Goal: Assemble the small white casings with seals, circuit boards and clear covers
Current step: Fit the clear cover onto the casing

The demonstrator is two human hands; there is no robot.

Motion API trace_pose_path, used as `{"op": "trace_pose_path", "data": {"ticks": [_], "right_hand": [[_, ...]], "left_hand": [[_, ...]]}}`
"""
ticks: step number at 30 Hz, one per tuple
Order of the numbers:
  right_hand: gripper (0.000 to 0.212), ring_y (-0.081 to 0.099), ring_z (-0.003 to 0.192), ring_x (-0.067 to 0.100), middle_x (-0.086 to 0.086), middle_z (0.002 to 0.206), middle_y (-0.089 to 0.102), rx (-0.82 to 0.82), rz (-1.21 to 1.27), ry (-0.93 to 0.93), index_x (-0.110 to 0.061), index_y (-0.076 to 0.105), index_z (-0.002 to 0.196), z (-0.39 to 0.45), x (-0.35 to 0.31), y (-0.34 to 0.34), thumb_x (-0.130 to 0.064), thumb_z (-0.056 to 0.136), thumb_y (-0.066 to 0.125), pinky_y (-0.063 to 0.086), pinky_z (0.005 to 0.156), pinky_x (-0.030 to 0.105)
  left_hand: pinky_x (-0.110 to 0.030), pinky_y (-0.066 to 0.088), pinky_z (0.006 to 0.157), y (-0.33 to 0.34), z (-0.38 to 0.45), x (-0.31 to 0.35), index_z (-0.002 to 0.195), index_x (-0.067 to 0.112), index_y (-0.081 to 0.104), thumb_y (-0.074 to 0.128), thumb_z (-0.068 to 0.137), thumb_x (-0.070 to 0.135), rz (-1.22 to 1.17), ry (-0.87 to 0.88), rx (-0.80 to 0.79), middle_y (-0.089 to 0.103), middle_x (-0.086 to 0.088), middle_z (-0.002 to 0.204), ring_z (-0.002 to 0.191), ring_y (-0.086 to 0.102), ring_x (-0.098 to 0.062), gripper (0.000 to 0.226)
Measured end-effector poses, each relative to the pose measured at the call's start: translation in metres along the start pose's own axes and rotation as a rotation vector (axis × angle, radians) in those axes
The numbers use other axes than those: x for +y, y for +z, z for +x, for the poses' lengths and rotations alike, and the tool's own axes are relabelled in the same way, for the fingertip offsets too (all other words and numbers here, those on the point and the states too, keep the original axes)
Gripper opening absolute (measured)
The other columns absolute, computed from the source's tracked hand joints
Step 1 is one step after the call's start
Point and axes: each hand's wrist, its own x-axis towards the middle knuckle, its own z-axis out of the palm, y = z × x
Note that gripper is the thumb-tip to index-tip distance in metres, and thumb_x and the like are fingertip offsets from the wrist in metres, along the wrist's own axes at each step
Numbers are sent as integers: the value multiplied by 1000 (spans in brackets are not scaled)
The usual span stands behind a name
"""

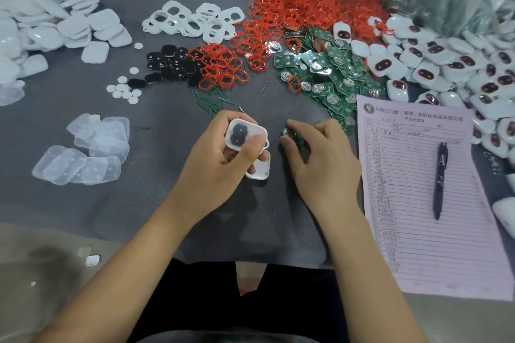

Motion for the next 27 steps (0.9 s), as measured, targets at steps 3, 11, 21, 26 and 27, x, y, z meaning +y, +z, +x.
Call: {"op": "trace_pose_path", "data": {"ticks": [3,11,21,26,27], "right_hand": [[22,59,105,16,-8,111,57,-79,87,7,-31,62,114,12,0,-2,-39,95,69,50,78,38],[23,63,62,16,-2,87,68,96,1038,44,-16,68,120,11,-23,-1,-6,101,62,53,51,33],[23,65,53,9,2,76,68,201,1027,-45,-12,71,109,-2,-36,8,-4,89,79,48,50,17],[29,57,63,4,-20,80,64,166,819,-183,-41,69,107,-4,-38,10,-23,88,82,44,62,14],[28,57,64,5,-19,80,63,162,796,-200,-41,70,108,-4,-37,11,-24,89,81,43,64,14]], "left_hand": [[-14,49,63,0,1,-1,115,12,57,56,107,21,-46,7,-13,76,-1,90,74,70,-10,12],[-27,49,57,-10,9,-5,129,16,59,27,101,24,-248,-132,14,77,-12,111,75,72,-26,43],[-26,57,69,-7,9,-3,137,14,56,34,105,23,-256,-116,51,74,-9,117,91,77,-27,40],[-23,56,72,-8,5,-4,136,21,61,36,108,25,-165,-103,31,75,-1,112,92,73,-14,38],[-23,56,72,-8,5,-4,136,22,61,36,108,25,-154,-103,23,75,-1,112,93,73,-14,38]]}}
